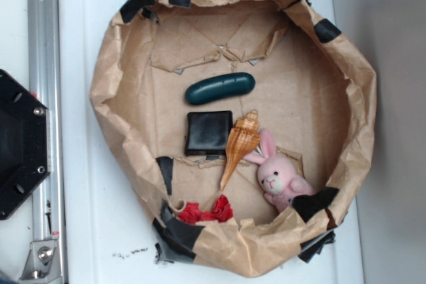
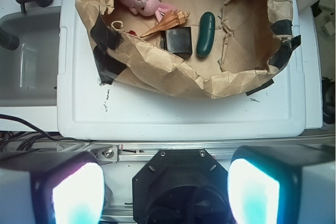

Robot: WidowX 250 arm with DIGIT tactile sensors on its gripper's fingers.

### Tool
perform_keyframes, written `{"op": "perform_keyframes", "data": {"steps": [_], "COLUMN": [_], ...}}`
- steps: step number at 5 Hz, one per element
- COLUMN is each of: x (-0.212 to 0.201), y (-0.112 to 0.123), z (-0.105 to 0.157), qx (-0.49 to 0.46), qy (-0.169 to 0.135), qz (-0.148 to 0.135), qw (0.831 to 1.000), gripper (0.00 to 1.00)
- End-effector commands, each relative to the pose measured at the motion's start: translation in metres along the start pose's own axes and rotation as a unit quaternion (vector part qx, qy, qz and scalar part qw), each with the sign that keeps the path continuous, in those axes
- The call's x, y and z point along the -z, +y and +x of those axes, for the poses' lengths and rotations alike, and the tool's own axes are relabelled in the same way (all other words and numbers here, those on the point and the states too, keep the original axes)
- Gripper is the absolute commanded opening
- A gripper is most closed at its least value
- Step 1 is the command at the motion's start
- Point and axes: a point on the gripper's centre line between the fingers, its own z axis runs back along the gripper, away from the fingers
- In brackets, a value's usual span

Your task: Grab the red paper.

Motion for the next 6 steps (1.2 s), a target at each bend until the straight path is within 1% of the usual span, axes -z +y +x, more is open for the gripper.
{"op": "perform_keyframes", "data": {"steps": [1,2,3,4,5,6], "x": [0.000,0.033,0.047,0.070,0.102,0.133], "y": [0.000,0.028,0.030,0.033,0.023,0.004], "z": [0.000,0.046,0.081,0.106,0.118,0.117], "qx": [0.000,-0.123,-0.246,-0.370,-0.465,-0.475], "qy": [0.000,0.022,0.002,0.028,0.078,0.115], "qz": [0.000,0.025,0.026,-0.020,-0.052,-0.049], "qw": [1.000,0.992,0.969,0.928,0.880,0.871], "gripper": [1.00,1.00,1.00,1.00,1.00,1.00]}}
